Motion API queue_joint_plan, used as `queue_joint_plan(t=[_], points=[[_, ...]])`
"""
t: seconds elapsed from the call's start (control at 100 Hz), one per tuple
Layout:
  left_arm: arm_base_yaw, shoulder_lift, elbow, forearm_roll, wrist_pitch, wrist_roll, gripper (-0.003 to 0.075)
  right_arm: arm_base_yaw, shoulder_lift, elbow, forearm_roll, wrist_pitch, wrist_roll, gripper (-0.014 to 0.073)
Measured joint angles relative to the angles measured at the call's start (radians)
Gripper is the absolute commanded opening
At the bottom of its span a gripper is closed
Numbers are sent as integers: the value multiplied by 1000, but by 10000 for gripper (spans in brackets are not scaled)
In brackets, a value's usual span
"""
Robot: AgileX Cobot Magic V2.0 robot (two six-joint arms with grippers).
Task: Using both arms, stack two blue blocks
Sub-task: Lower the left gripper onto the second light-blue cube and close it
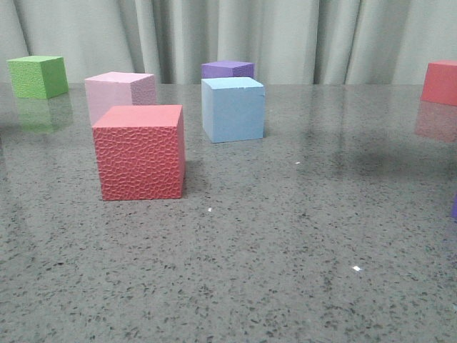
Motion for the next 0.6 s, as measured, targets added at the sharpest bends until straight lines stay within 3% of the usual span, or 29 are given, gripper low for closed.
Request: queue_joint_plan(t=[0.6], points=[[-11, 70, -2, 12, 2, -4, 566, 0, 0, 0, -16, 2, 0, 579]])
